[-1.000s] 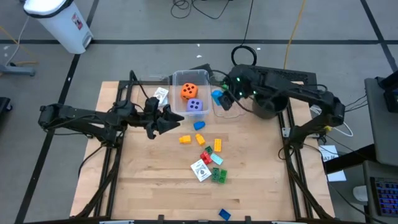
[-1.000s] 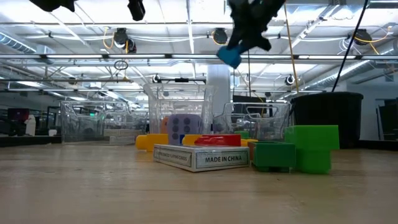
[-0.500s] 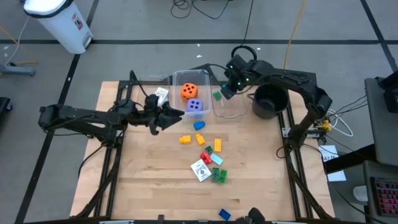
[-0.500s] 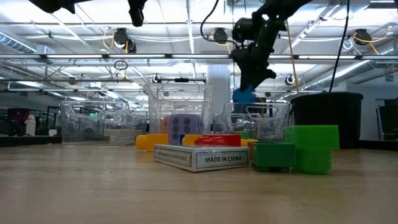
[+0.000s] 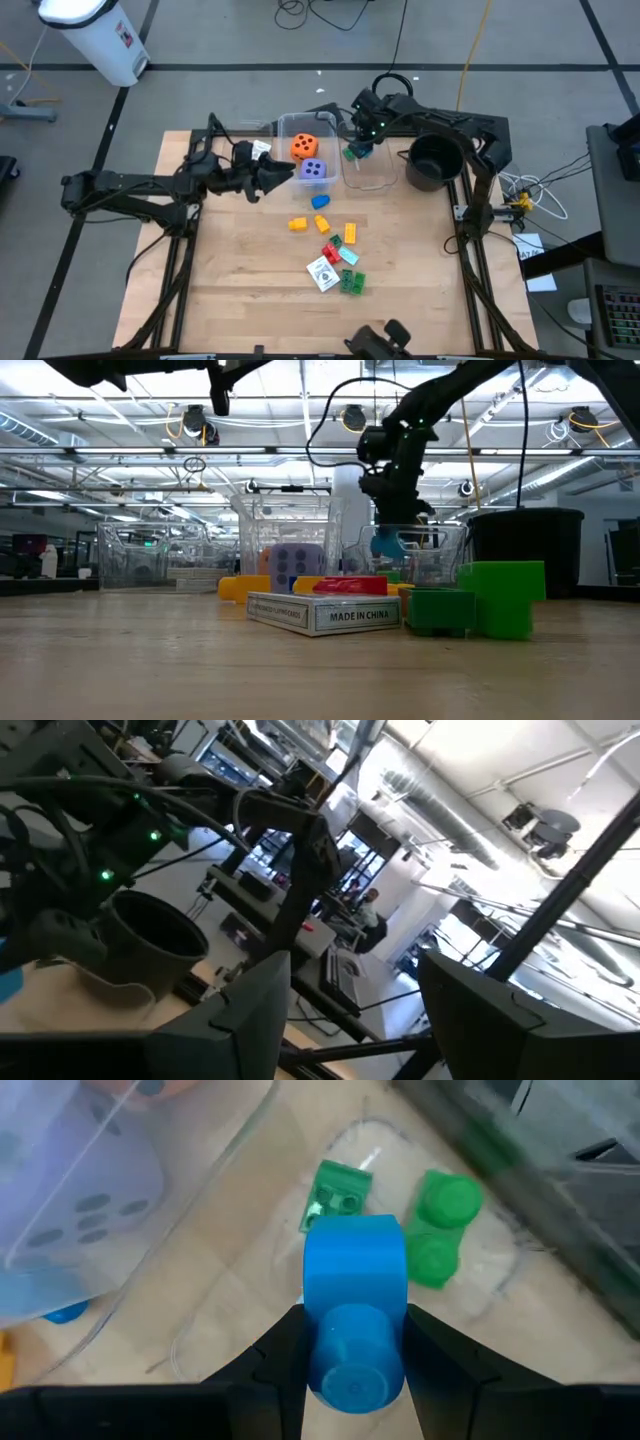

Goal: Pick & Place Toys
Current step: Put the light blue game piece into the right transparent bin

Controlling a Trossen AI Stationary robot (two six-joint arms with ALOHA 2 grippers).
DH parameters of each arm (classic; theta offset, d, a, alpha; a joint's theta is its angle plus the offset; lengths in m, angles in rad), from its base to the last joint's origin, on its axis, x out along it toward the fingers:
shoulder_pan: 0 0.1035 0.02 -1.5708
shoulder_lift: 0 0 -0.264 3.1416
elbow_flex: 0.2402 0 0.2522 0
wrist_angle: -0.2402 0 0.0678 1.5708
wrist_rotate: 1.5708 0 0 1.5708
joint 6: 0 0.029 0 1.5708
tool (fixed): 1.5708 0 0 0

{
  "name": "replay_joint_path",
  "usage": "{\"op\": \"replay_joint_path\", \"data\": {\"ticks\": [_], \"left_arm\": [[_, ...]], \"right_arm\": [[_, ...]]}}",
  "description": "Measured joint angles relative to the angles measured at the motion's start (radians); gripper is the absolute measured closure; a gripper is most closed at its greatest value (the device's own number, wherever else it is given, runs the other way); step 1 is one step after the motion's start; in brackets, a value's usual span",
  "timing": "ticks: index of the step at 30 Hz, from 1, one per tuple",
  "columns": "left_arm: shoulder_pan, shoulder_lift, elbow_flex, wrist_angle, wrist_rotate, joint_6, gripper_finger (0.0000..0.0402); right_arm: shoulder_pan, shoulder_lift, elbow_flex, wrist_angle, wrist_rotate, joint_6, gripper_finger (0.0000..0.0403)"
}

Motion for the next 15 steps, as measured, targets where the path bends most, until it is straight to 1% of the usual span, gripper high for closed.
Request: {"op": "replay_joint_path", "data": {"ticks": [10, 13, 15], "left_arm": [[0.025, 0.0, 0.0, -0.041, 0.0, -0.015, 0.0178], [0.028, 0.0, 0.0, -0.042, 0.001, -0.015, 0.0178], [0.029, 0.0, 0.0, -0.047, 0.001, -0.015, 0.0179]], "right_arm": [[0.042, 0.052, -0.002, 0.011, 0.01, -0.019, 0.028], [0.064, 0.057, -0.001, 0.015, 0.05, -0.022, 0.0279], [0.075, 0.066, -0.001, 0.013, 0.055, -0.028, 0.0279]]}}
